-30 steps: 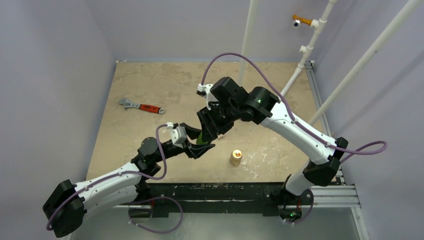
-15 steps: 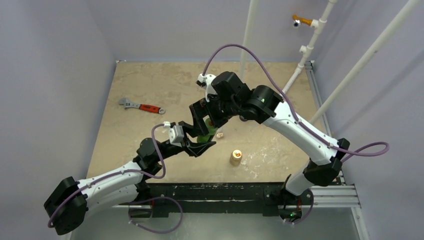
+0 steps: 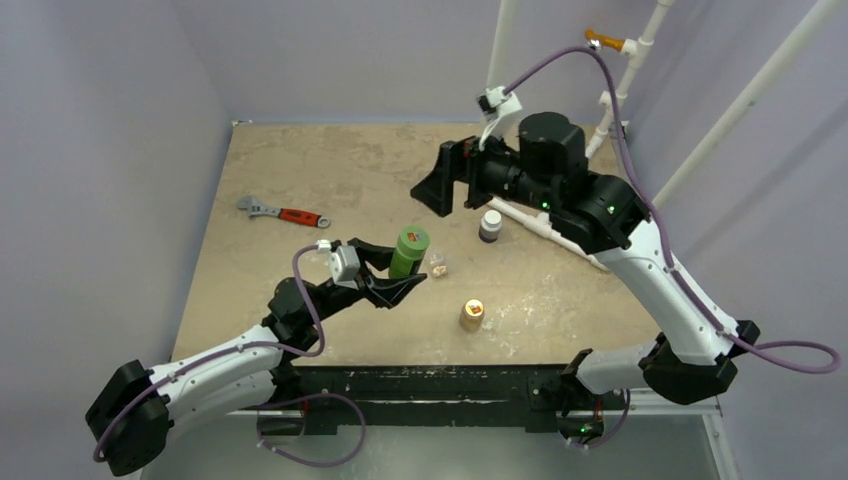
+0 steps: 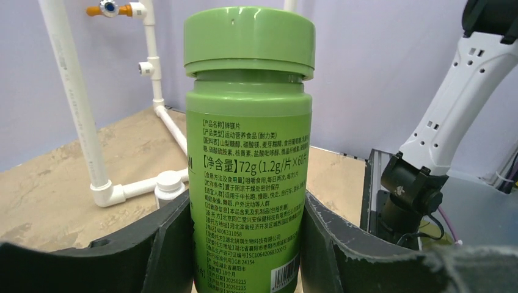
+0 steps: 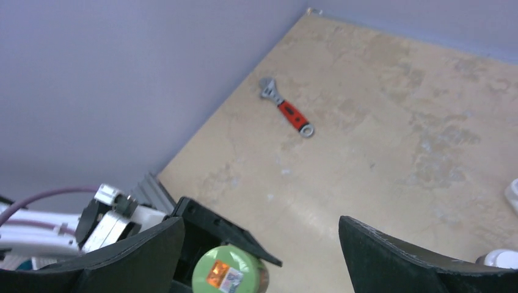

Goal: Sort the pills into containers
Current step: Screw the lid of the pill bottle onto the pill bottle.

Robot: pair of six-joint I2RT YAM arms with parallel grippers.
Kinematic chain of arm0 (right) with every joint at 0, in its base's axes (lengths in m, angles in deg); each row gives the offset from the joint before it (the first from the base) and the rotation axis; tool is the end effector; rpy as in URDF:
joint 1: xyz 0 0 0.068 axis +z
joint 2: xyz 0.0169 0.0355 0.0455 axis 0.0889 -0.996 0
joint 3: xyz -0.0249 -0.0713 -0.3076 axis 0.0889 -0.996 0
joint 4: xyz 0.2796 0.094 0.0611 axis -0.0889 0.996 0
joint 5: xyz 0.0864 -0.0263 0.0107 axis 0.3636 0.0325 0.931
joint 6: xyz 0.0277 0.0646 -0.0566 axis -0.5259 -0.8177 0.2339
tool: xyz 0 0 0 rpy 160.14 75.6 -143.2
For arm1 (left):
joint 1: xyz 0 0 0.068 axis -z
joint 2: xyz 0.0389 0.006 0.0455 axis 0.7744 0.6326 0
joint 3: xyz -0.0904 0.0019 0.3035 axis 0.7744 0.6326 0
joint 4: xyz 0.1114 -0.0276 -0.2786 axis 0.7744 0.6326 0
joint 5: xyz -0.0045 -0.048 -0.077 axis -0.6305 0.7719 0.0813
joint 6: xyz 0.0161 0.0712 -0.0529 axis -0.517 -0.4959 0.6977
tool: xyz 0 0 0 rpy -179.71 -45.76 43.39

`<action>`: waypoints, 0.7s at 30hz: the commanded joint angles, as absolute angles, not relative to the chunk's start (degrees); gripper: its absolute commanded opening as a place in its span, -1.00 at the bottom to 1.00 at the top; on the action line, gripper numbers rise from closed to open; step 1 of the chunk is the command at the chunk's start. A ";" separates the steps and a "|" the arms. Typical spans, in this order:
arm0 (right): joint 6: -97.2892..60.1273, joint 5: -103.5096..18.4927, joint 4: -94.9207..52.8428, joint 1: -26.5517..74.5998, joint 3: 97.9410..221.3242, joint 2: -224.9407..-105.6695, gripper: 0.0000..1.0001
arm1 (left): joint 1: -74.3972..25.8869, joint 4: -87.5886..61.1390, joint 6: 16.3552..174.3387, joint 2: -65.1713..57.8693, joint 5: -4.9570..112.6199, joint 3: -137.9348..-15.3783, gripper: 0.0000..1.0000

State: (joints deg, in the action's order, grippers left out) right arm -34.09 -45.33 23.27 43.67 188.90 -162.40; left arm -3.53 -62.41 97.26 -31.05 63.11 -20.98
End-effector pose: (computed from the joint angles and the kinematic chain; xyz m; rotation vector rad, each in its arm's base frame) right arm 0.2143 0.2547 0.5506 -0.5155 1.9277 0.9080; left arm 0.1392 -0.1861 0.2952 0.6450 1.1523 -1.0985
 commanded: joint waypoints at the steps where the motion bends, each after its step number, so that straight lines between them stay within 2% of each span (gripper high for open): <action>1: -34.04 -37.65 8.38 36.85 182.81 -157.80 0.97 | -5.59 -64.12 100.97 -32.92 61.68 -21.53 -1.00; 3: -33.68 -34.39 3.21 34.18 178.32 -155.84 0.97 | -7.68 -63.99 103.42 -33.66 63.40 -22.26 -1.00; 6: -35.57 -19.51 -6.81 28.22 171.44 -153.87 0.96 | -9.94 -61.80 106.50 -35.05 67.21 -24.28 -1.00; 10: -39.64 -4.74 -23.12 25.85 162.45 -152.83 0.96 | -12.42 -61.08 110.60 -36.35 71.78 -26.69 -1.00; 17: -48.89 3.79 -45.37 25.82 154.99 -154.31 0.96 | -15.53 -60.84 116.36 -36.66 77.29 -31.03 -1.00; 21: -52.21 5.06 -51.92 26.44 153.62 -154.77 0.97 | -16.22 -61.85 118.61 -35.94 78.78 -32.28 -1.00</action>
State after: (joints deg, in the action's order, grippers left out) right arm -46.33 -0.59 -35.92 25.81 154.17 -155.75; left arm -15.31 -58.67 114.44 -35.99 75.33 -29.15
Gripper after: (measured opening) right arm 0.984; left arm 0.515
